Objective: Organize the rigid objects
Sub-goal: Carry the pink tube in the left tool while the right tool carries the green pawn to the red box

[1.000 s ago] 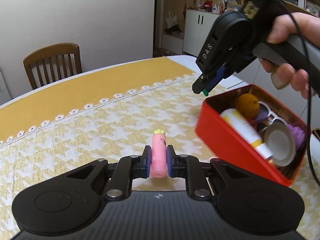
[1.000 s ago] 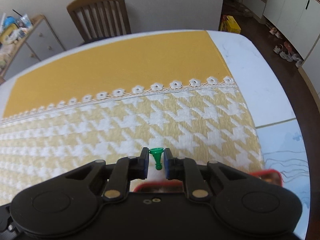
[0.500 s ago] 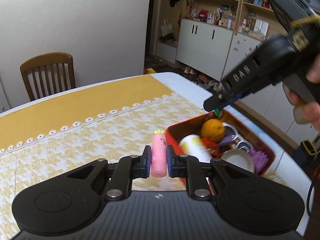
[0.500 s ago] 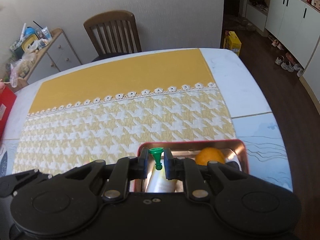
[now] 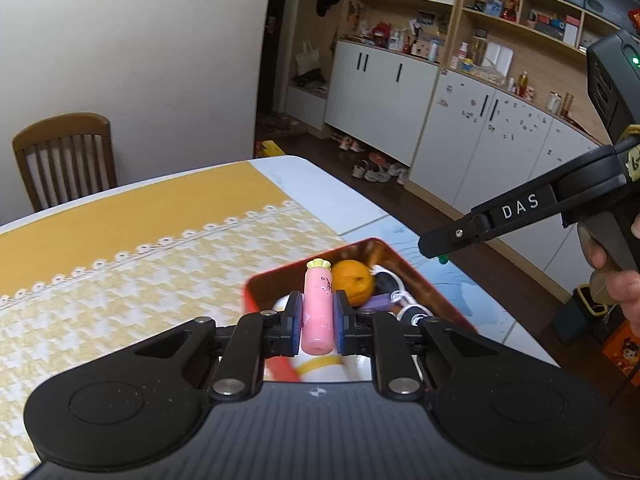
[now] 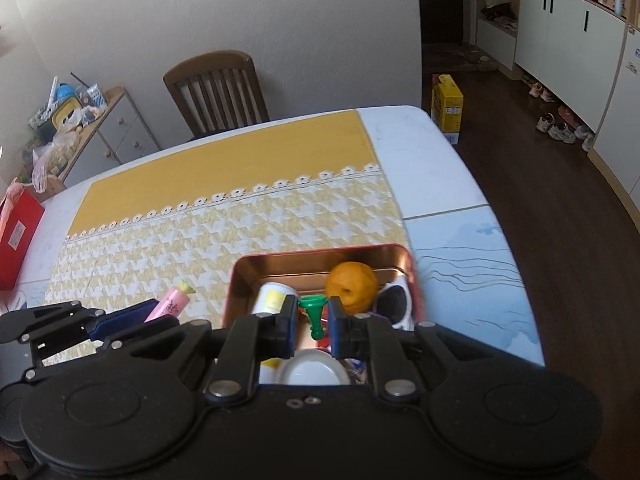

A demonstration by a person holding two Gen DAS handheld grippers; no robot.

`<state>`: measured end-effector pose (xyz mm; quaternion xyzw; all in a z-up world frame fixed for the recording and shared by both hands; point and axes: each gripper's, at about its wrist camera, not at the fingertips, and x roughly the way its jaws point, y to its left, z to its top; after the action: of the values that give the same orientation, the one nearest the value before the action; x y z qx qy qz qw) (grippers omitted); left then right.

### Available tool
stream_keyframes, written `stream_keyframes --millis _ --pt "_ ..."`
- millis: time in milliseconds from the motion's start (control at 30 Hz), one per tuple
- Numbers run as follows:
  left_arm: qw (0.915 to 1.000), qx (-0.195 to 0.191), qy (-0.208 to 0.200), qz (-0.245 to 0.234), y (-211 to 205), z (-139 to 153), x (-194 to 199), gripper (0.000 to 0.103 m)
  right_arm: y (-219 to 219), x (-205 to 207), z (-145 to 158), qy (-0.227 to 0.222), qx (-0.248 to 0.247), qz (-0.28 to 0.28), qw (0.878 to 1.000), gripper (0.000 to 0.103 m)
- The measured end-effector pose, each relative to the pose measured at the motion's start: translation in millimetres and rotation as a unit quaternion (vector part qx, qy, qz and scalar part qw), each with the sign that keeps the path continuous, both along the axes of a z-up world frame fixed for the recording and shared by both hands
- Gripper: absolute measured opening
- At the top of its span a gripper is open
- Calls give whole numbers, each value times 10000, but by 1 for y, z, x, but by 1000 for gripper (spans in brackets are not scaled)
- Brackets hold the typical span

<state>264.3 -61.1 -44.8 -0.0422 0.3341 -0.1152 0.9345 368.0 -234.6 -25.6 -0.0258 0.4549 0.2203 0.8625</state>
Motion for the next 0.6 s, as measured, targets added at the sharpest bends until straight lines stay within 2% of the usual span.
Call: stream_keyframes --millis 200,433,600 --pt "9998 7 143 -118 -29 -5 7 15 -27 -8 -8 -137 -35 98 9999 14" --pt "9989 21 467 -15 -49 -27 30 15 -50 -13 -30 -127 -100 228 9996 14" --pt "9974 266 654 149 -59 -45 56 15 -49 -7 -49 -185 -226 449 9986 14"
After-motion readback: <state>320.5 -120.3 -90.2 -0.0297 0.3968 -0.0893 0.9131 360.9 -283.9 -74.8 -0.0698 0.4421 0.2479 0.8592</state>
